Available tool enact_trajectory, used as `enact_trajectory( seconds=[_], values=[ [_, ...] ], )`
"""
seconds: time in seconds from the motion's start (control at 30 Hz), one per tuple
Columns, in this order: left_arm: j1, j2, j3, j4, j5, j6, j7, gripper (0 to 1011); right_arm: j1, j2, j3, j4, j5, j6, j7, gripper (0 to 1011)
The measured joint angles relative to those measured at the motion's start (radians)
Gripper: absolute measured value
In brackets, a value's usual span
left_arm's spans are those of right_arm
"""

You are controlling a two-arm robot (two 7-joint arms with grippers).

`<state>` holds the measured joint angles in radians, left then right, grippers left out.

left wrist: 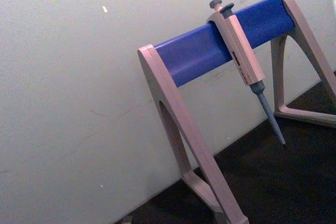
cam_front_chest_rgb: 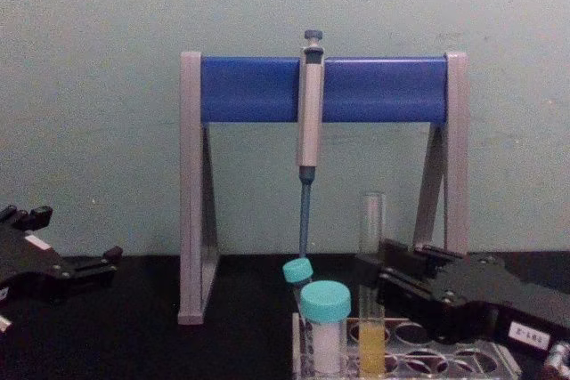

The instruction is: Pick up the test tube from the test tube rack, shake it, then place it back into the test tube rack.

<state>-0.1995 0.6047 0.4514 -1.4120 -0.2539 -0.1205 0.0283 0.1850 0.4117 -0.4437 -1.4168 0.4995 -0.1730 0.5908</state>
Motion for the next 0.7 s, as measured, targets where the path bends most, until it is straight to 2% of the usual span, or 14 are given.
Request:
enact_trajectory(
  seconds=[0.03,0.1,0.17,0.23,0.27,0.43,0.53,0.7],
  values=[
    [0.0,0.0,0.0,0.0,0.0,0.0,0.0,1001,0.0,0.0,0.0,0.0,0.0,0.0,0.0,444],
    [0.0,0.0,0.0,0.0,0.0,0.0,0.0,1001,0.0,0.0,0.0,0.0,0.0,0.0,0.0,483],
    [0.0,0.0,0.0,0.0,0.0,0.0,0.0,1002,0.0,0.0,0.0,0.0,0.001,0.0,0.0,569],
    [0.0,0.0,0.0,0.0,0.0,0.0,0.0,1001,0.0,0.0,0.0,0.0,0.001,0.0,0.0,600],
    [0.0,0.0,0.0,0.0,0.0,0.0,0.0,1001,0.0,0.0,0.0,0.0,0.001,0.0,0.001,666],
    [0.0,0.0,0.0,0.0,0.0,0.0,0.0,1001,0.0,0.0,0.0,-0.001,0.001,0.0,0.001,794],
    [0.0,0.0,0.0,0.0,0.0,0.0,0.0,1001,0.0,0.0,0.0,-0.001,0.001,0.0,0.001,908],
    [0.0,0.0,0.0,0.0,0.0,0.0,0.0,1001,0.0,0.0,0.0,-0.001,0.002,-0.001,0.002,1000]
  ],
)
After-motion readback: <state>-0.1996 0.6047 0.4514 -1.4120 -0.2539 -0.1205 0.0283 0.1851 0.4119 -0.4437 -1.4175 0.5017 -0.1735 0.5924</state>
